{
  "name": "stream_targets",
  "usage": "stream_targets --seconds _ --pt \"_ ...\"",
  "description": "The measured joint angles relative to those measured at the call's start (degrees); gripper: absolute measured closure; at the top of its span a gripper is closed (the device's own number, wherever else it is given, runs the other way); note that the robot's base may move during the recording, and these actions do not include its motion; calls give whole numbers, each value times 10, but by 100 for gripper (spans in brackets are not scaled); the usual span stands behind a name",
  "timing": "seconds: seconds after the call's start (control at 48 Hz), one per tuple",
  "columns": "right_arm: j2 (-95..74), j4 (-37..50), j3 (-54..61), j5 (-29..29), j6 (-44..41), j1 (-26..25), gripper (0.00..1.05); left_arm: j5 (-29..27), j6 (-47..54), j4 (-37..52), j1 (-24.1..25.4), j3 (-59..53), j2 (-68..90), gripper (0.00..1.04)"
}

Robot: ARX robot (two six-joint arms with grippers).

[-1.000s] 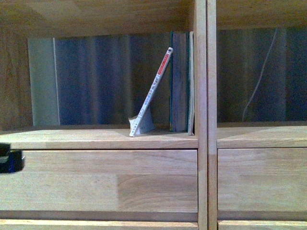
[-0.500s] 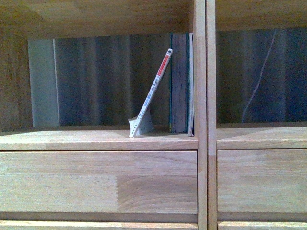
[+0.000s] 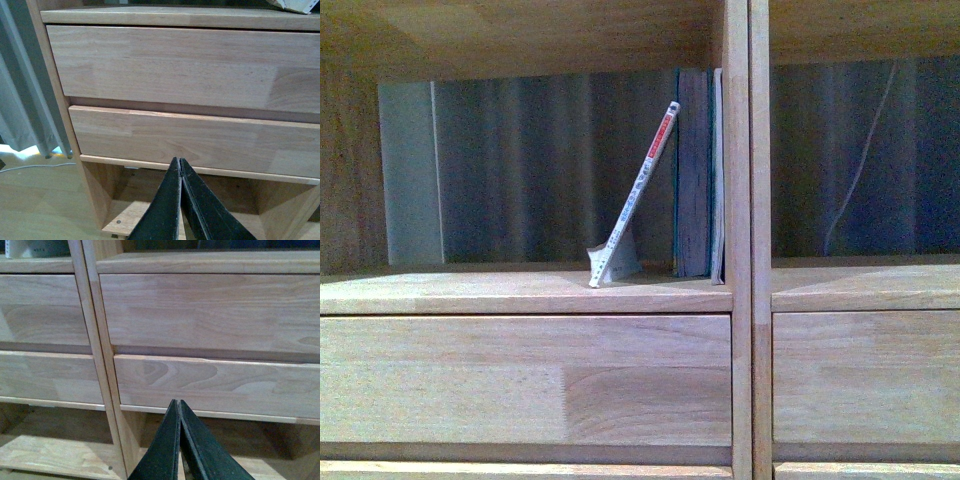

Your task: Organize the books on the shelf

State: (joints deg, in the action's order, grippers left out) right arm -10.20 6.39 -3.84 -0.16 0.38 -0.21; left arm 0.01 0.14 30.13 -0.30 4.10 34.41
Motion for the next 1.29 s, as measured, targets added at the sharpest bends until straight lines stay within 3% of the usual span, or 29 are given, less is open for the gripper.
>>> stream_targets --seconds 0.104,0.25,0.562,0.979,1.083,1.292 --pt "65 -65 10 0 0 0 102 -1 0 -25 0 -10 -35 102" --pt "84 -65 20 0 0 0 102 0 0 -27 0 -34 -66 102" --pt "98 -65 29 0 -1 0 102 0 0 -129 0 -34 -172 102" --pt "98 -65 29 0 -1 0 102 0 0 -198 0 -34 -241 102" --pt "98 -65 29 0 -1 0 102 0 0 -292 0 -34 -320 102" --pt "99 -65 29 0 -1 0 102 0 0 -300 0 -34 -341 102"
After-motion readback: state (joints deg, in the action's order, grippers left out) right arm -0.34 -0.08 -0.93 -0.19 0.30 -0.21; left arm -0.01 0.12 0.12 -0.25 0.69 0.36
